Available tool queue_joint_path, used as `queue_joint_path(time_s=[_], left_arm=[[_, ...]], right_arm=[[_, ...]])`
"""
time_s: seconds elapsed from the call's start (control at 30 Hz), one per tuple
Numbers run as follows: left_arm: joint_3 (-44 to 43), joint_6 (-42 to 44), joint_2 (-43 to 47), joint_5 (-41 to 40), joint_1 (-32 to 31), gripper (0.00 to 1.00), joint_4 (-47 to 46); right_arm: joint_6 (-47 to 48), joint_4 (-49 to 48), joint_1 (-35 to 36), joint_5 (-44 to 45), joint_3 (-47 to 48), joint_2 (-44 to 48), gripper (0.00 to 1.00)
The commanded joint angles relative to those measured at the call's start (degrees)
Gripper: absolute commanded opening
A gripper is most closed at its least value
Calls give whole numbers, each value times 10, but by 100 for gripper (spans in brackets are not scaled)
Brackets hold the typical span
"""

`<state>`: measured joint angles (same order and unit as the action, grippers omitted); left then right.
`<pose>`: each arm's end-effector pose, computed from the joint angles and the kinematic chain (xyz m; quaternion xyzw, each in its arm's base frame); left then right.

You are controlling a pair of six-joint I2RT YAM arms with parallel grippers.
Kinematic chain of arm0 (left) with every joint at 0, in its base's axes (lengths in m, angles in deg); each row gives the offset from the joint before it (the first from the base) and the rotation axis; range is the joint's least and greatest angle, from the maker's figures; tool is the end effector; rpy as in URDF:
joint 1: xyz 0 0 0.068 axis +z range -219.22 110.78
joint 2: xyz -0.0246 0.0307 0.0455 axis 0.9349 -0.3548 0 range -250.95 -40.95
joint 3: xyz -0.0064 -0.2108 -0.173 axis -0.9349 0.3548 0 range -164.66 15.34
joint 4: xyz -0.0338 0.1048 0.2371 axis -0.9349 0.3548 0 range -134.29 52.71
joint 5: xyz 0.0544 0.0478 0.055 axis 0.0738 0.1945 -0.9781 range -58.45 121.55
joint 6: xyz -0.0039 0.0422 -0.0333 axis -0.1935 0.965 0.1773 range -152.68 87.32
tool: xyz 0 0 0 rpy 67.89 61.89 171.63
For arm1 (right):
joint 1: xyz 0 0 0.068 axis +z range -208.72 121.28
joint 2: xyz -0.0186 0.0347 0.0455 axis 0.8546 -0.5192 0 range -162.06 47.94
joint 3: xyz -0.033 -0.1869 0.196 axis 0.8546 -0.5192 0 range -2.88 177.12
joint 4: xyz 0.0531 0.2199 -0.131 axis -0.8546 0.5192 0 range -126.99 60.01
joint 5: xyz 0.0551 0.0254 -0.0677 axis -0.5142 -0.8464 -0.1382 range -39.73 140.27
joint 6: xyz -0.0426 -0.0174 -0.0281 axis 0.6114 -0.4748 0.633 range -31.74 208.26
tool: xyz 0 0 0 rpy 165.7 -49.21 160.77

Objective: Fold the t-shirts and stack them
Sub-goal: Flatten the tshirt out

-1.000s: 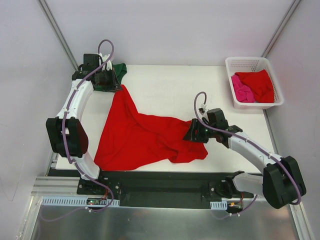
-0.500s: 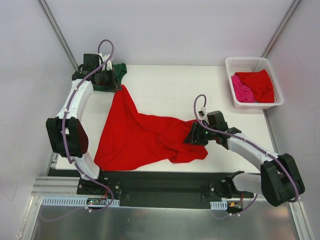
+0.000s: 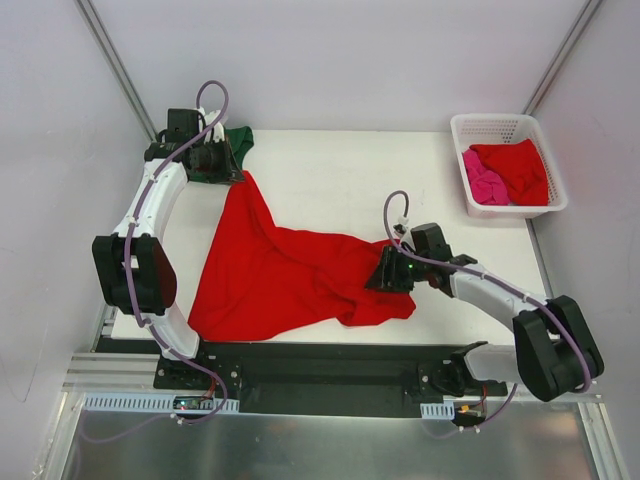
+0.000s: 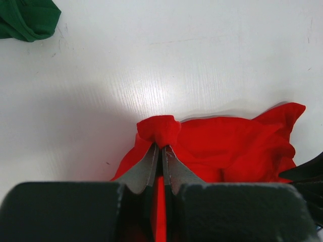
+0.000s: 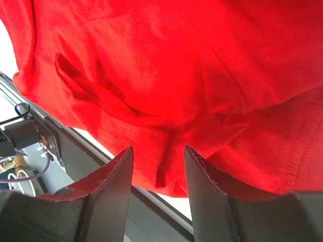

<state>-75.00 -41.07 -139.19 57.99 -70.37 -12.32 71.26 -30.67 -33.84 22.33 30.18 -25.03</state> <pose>0.3896 -0.0237 0.3327 0.0410 0.8862 -0.2407 0.3938 0.2125 0.1169 0.1786 -0.1517 0.8922 0.3385 0.2578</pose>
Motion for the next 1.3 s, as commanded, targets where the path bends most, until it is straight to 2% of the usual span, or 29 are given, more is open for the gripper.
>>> queue_joint_path(time_s=[0.0,0.13,0.33,0.43,0.47,0.53,0.57,0.7,0.97,1.13,1.27], left_arm=[[4,7,26,-3,-2,0,-9],[8,10,28,-7,-2,0,-9],[10,13,29,-9,-1,0,-9],[8,13,27,-9,-2,0,-10],[7,14,27,-9,-2,0,-9],[7,14,27,-9,-2,0,-9],[7,14,26,-8,-2,0,-10],[10,14,30,-9,-1,0,-10],[23,14,53,-10,-1,0,-9],[23,4,66,0,-1,0,-9],[31,-2,88,15,-1,0,-9]], right_arm=[[-8,-28,9,-17,6,-15,47],[-15,-37,23,-19,11,-31,46],[-21,-47,37,-19,14,-45,39],[-23,-50,38,-19,16,-46,26],[-22,-49,39,-18,17,-45,17],[-21,-50,39,-14,18,-43,10],[-20,-47,39,-12,20,-42,1],[6,-14,41,5,35,-18,1],[129,220,53,226,189,99,1],[166,290,52,316,256,120,1],[190,302,51,351,277,142,1]])
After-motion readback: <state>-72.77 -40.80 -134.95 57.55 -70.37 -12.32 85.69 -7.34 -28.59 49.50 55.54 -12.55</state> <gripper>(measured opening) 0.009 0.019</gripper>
